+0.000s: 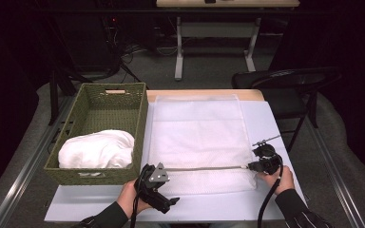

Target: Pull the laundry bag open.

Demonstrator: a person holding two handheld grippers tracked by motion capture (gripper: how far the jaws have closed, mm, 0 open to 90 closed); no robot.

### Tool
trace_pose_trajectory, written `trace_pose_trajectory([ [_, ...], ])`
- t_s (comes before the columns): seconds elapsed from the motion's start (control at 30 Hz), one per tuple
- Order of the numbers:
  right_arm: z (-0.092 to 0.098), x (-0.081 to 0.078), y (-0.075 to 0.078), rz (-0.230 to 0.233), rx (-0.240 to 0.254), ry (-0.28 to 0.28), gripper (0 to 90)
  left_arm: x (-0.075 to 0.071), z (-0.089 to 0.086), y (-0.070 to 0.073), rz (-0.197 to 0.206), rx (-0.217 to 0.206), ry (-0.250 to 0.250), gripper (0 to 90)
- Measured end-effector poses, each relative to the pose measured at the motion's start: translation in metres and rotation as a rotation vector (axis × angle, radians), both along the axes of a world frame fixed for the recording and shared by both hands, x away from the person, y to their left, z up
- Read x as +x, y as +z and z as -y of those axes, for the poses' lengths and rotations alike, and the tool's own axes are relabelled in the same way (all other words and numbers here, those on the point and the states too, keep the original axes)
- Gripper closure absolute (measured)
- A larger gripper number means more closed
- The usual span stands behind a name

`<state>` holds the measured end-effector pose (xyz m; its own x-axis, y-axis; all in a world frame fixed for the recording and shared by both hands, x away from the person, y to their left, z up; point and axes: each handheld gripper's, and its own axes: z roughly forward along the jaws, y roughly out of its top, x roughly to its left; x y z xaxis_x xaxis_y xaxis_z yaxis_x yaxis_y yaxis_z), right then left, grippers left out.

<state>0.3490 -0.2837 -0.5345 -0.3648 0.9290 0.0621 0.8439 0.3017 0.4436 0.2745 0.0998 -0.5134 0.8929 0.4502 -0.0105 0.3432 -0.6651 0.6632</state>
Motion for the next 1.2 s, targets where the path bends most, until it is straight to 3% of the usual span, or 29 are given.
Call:
trace_pose_trajectory([
  [0.2, 0.001, 0.0, 0.003, 0.012, -0.008, 0.034, 85.6, 0.005, 0.001, 0.0, -0.011, -0.014, 0.003, 0.2],
  [0.6, -0.006, -0.011, 0.022, 0.107, -0.027, 0.094, 85.6, 0.019, 0.022, 0.003, -0.02, -0.057, -0.025, 0.0],
  [0.93, -0.014, -0.015, 0.028, 0.15, -0.056, 0.132, 85.5, 0.033, 0.056, 0.003, -0.041, -0.074, -0.093, 0.0],
  [1.07, -0.014, -0.017, 0.029, 0.152, -0.053, 0.132, 85.4, 0.044, 0.072, 0.003, -0.101, -0.07, -0.121, 0.0],
  [1.2, -0.015, -0.016, 0.029, 0.16, -0.058, 0.138, 85.4, 0.052, 0.089, 0.001, -0.103, -0.072, -0.132, 0.0],
])
